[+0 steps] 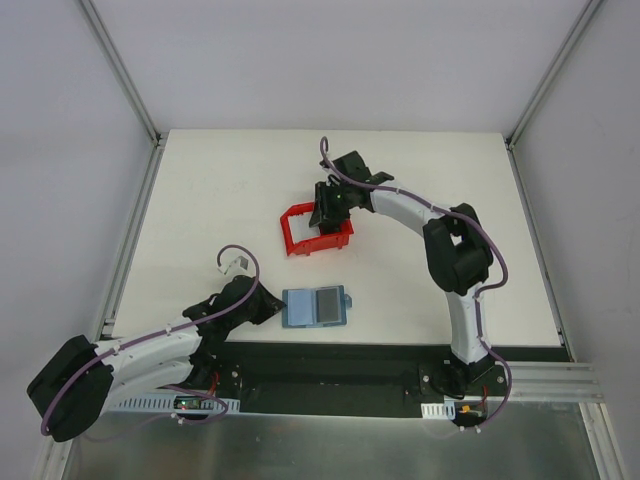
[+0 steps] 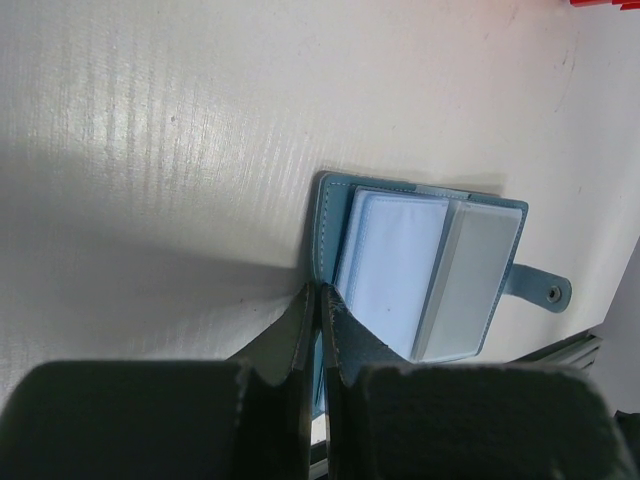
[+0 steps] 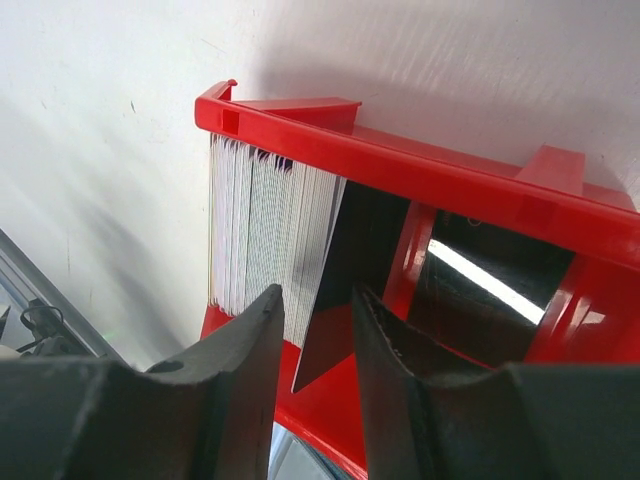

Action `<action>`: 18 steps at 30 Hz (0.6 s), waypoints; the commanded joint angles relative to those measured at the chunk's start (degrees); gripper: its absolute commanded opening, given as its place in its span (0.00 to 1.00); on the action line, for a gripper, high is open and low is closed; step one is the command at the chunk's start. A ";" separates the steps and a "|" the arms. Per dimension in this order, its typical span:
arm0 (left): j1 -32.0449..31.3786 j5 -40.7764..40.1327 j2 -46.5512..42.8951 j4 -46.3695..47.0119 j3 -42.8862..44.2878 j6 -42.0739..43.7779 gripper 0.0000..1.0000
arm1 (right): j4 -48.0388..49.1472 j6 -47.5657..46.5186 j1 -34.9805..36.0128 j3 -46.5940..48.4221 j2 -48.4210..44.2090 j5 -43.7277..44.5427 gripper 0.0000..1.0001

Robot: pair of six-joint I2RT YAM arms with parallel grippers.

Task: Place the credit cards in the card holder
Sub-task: Pick up the credit card from the storage box.

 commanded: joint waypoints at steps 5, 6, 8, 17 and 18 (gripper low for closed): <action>-0.22 0.22 0.76 1.64 1.20 -0.26 0.00 | 1.34 0.37 -0.51 -0.33 -4.49 -0.64 0.33; -0.22 0.22 0.85 1.72 1.20 -0.26 0.00 | 1.34 0.37 -0.42 -0.41 -4.58 -0.64 0.33; -0.22 0.22 0.85 1.81 1.20 -0.17 0.00 | 1.34 0.45 -0.68 -0.42 -4.75 -0.64 0.32; -0.13 0.74 1.90 2.43 1.38 0.01 0.00 | 2.39 1.51 -0.95 -1.12 -5.28 -1.43 0.24; -0.13 0.83 1.99 2.43 1.46 0.01 0.00 | 2.48 1.60 -0.95 -1.12 -5.11 -1.52 0.22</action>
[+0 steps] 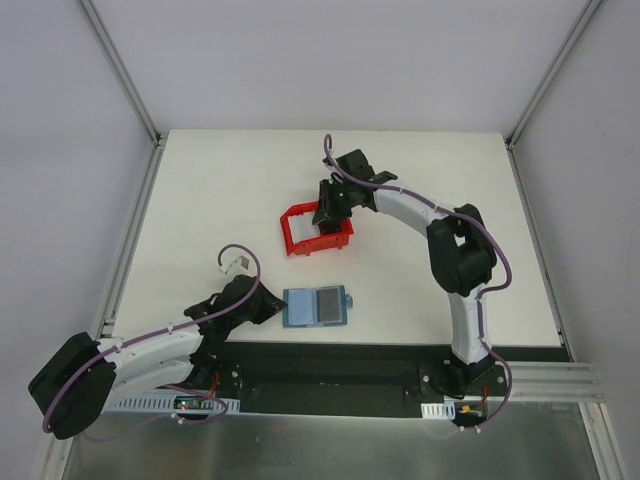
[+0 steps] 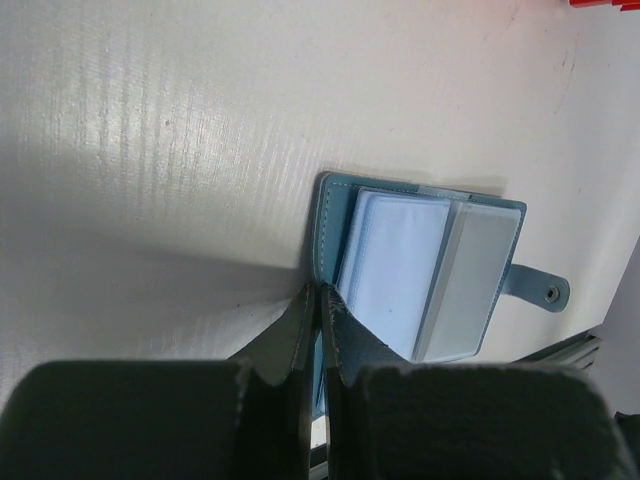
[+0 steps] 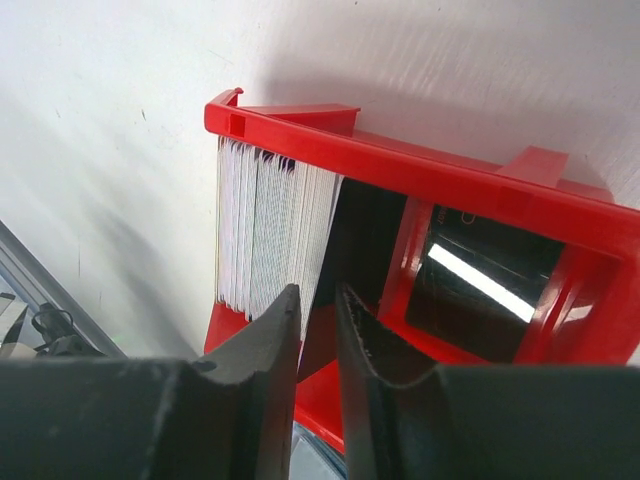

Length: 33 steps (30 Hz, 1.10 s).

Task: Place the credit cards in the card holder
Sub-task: Pick up the credit card from the storage box.

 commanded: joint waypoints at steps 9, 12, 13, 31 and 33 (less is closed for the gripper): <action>-0.22 0.97 0.88 1.47 1.27 0.01 0.00 | 1.74 1.34 -0.56 -1.05 -3.86 -1.52 0.13; -0.13 0.97 0.79 1.47 1.18 0.01 0.00 | 1.74 1.34 -0.73 -0.88 -4.12 -1.17 0.13; -0.22 1.05 0.88 1.56 1.18 -0.08 0.00 | 1.74 1.34 -0.82 -0.97 -4.30 -1.08 0.13; -0.22 1.58 -0.35 1.56 0.65 0.01 0.00 | -2.30 -2.36 -1.26 -1.05 -9.39 10.08 0.00; -0.22 1.76 -0.61 1.56 0.48 -0.25 0.00 | -2.13 -2.44 -1.35 -1.75 -10.88 10.43 0.00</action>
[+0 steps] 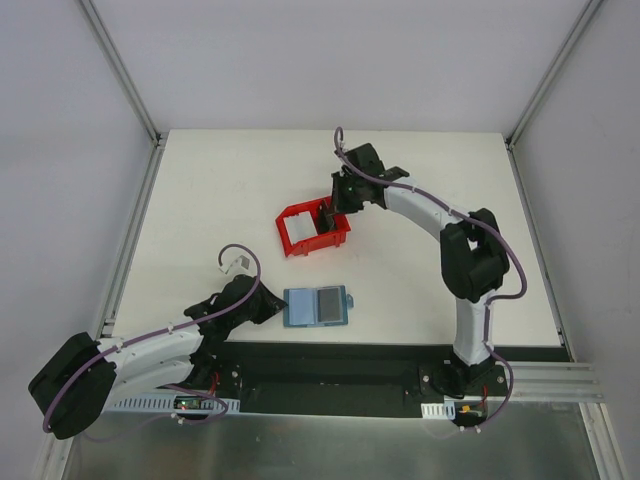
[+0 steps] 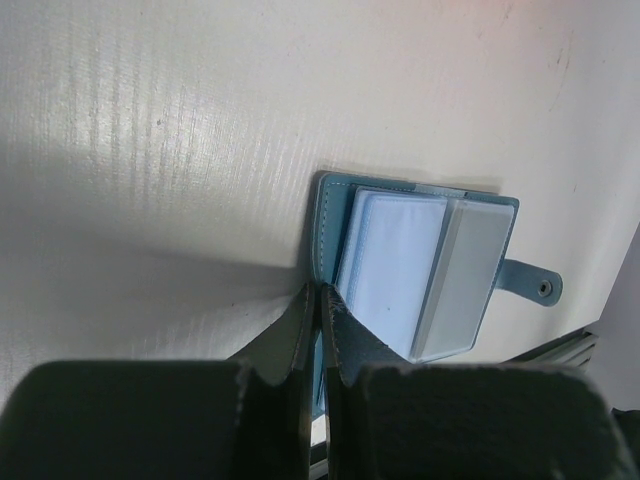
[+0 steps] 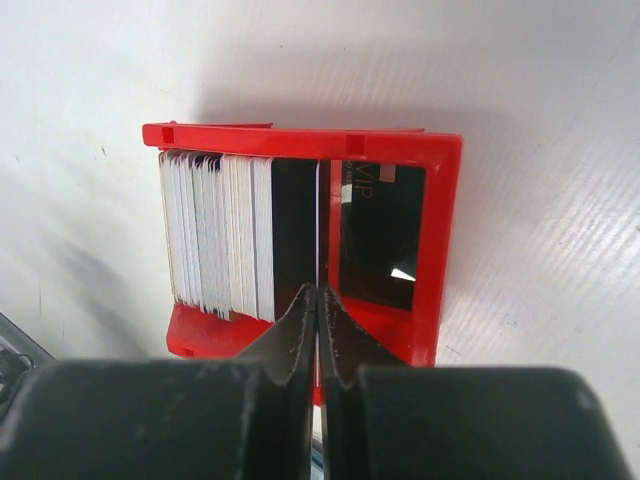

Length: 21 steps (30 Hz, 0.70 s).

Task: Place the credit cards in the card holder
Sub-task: Pick up the credit card from the storage box, then insert the credit card into the card holder.

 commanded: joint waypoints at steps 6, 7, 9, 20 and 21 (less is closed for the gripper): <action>-0.22 1.76 -0.81 0.90 0.47 -0.02 0.00 | 2.60 0.18 0.10 -4.99 -12.22 1.87 0.01; -0.22 1.85 -0.81 0.90 0.47 -0.01 0.00 | 2.87 0.45 0.18 -5.87 -13.36 1.43 0.00; -0.22 2.02 -0.90 0.90 0.39 -0.01 0.00 | 3.39 1.32 0.18 -7.62 -16.00 -0.06 0.00; -0.22 2.29 -1.16 0.90 -0.14 -0.45 0.00 | 13.94 10.81 3.16 -29.94 -34.45 -3.33 0.00; -0.22 2.37 -1.08 0.90 -0.14 -0.45 0.00 | 14.99 11.86 3.95 -31.87 -35.60 -2.97 0.00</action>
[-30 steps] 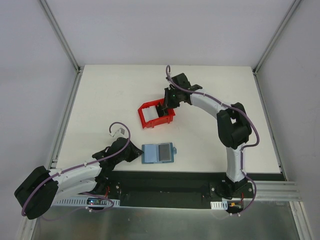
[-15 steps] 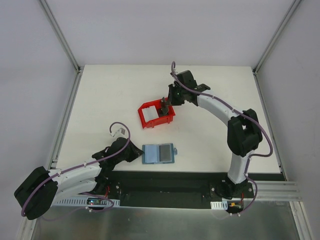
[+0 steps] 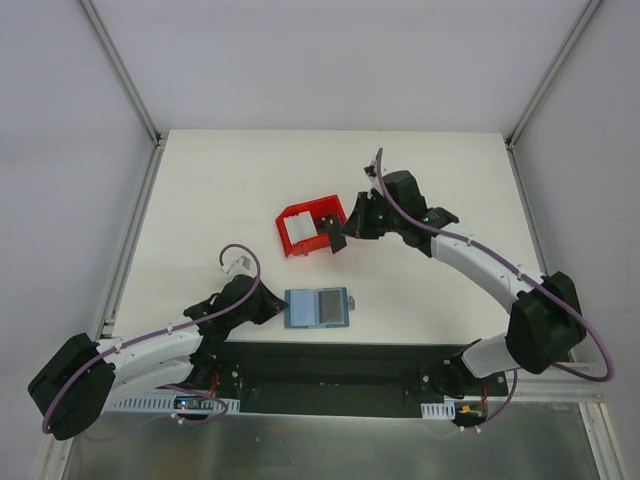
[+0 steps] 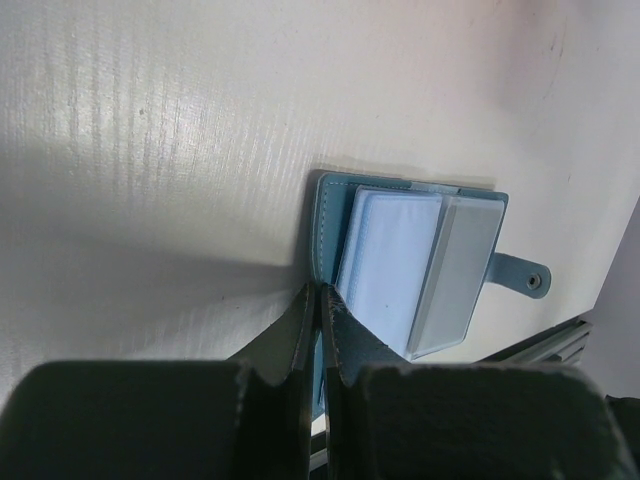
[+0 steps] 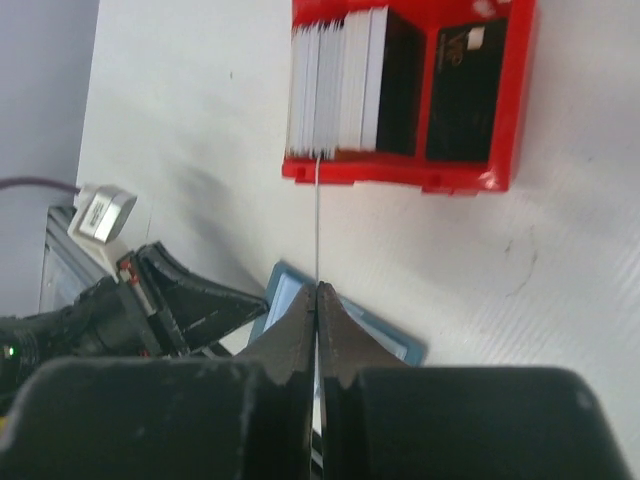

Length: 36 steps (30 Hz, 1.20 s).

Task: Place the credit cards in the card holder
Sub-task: Insert the credit card into the card holder.

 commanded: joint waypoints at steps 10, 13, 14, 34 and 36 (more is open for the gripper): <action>-0.22 1.00 -0.24 0.81 -1.11 -2.19 0.00 | 19.21 16.96 12.20 -26.13 -14.46 3.78 0.00; -0.22 1.17 -0.24 0.90 -1.28 -2.19 0.00 | 17.99 17.05 14.66 -28.16 -13.32 5.81 0.00; -0.22 1.17 -0.42 0.90 -1.28 -2.19 0.00 | 18.16 17.14 15.10 -28.77 -12.53 5.63 0.00; -0.22 1.17 -0.95 1.25 -1.63 -2.72 0.00 | 22.03 21.01 21.43 -29.92 -3.21 11.79 0.02; -0.13 1.17 -0.86 1.60 -1.72 -2.89 0.00 | 22.29 21.01 21.70 -29.83 -2.86 11.70 0.03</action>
